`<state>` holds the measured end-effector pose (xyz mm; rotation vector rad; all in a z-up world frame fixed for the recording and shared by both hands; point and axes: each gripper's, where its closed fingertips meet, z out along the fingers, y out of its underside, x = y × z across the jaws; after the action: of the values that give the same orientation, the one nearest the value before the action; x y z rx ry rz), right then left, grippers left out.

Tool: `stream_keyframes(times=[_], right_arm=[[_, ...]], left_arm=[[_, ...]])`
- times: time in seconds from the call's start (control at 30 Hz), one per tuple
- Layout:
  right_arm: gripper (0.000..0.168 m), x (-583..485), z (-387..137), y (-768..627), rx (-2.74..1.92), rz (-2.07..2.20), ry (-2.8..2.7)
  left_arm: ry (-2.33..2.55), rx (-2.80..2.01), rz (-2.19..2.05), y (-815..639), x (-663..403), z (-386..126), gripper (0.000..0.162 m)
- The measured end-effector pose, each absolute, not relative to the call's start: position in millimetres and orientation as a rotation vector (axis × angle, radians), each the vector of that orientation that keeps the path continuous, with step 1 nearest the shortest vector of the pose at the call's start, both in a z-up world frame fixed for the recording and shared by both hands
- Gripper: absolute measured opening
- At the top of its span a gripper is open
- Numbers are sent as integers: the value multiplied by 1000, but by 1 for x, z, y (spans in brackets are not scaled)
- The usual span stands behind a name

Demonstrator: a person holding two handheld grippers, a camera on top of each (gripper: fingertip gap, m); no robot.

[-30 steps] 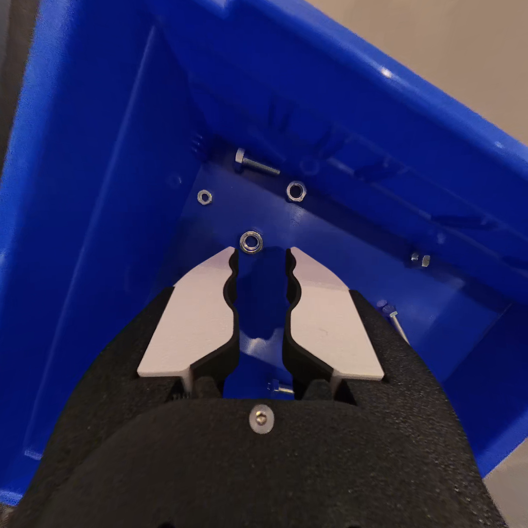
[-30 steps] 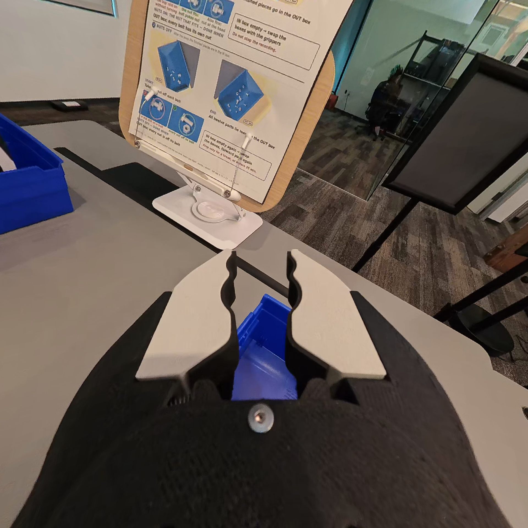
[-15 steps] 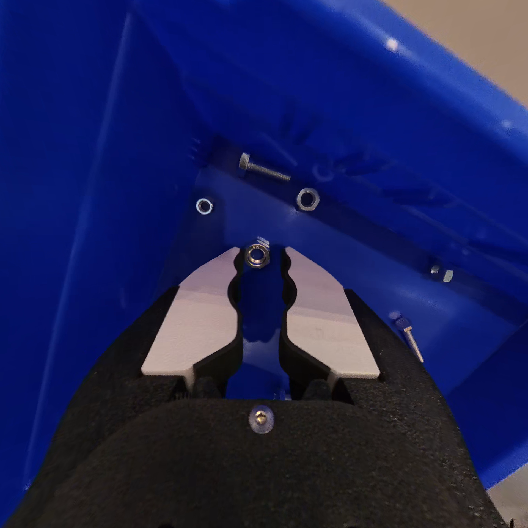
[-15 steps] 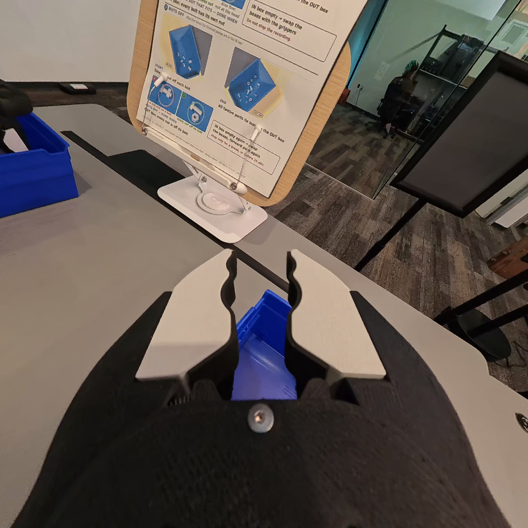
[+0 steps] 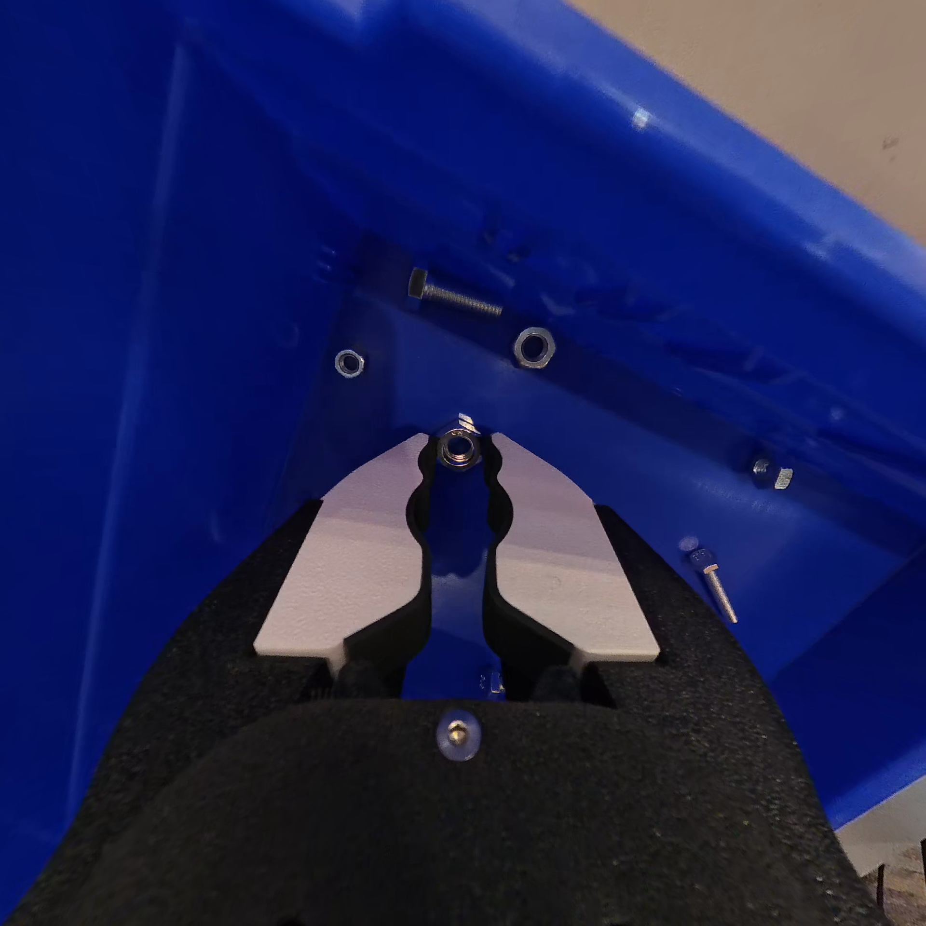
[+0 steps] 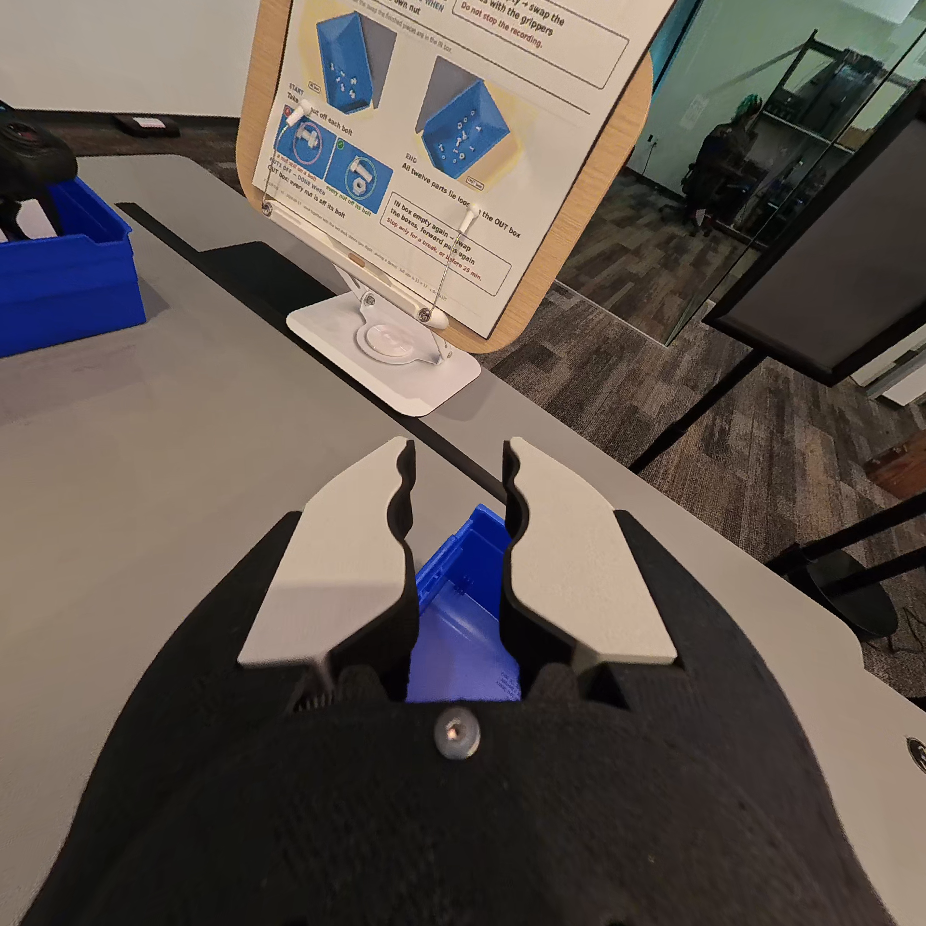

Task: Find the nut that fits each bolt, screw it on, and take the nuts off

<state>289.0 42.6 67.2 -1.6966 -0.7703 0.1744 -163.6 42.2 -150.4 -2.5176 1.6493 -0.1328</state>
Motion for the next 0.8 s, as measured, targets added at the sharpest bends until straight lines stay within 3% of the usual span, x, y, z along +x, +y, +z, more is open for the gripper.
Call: stream_keyframes(times=[0.53, 0.8], right_arm=[[34, 285, 67, 41, -1689, 207, -796], [34, 294, 82, 32, -1648, 243, -767]], left_arm=[[1649, -2521, -52, 33, -176, -142, 18], [1583, -2429, 26, 26, -164, -45, 18]])
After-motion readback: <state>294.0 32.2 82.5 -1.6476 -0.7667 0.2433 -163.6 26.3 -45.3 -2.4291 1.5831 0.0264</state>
